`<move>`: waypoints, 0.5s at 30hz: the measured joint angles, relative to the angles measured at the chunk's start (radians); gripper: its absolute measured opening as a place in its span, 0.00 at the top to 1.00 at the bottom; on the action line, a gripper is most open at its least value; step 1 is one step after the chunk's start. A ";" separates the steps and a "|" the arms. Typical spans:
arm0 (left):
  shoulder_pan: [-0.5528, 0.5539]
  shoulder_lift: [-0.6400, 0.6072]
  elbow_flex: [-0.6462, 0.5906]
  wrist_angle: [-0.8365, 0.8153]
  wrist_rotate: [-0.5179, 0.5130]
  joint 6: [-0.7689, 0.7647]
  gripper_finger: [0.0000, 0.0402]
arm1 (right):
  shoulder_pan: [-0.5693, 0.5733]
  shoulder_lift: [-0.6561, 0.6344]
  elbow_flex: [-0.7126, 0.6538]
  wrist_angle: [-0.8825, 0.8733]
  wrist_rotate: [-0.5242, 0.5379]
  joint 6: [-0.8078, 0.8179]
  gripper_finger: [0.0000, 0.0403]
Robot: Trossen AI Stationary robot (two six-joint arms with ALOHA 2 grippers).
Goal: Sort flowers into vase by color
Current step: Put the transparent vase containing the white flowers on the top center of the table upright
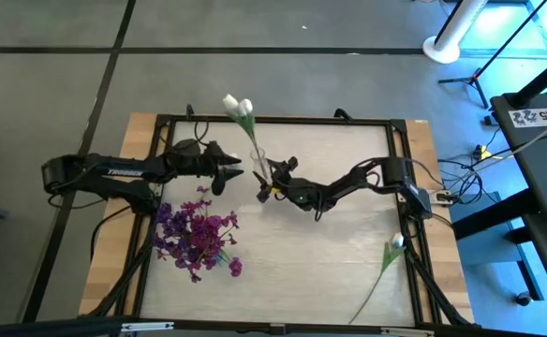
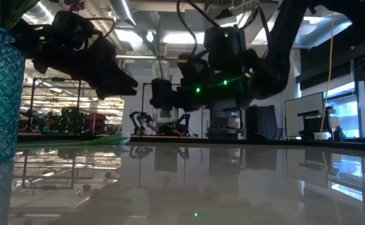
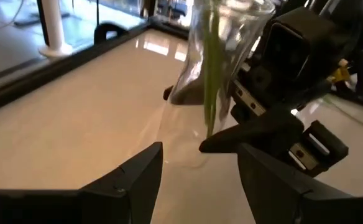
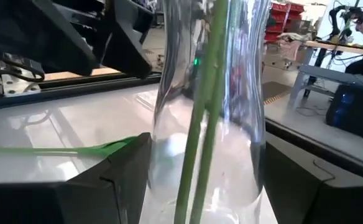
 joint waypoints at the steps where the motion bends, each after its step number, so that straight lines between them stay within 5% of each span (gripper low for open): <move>1: -0.003 0.000 0.000 -0.003 -0.001 0.000 0.49 | 0.000 0.014 0.000 0.016 0.002 0.005 0.37; 15: -0.050 0.144 -0.015 0.055 -0.025 -0.041 0.49 | 0.005 0.141 0.002 0.061 -0.011 0.095 0.37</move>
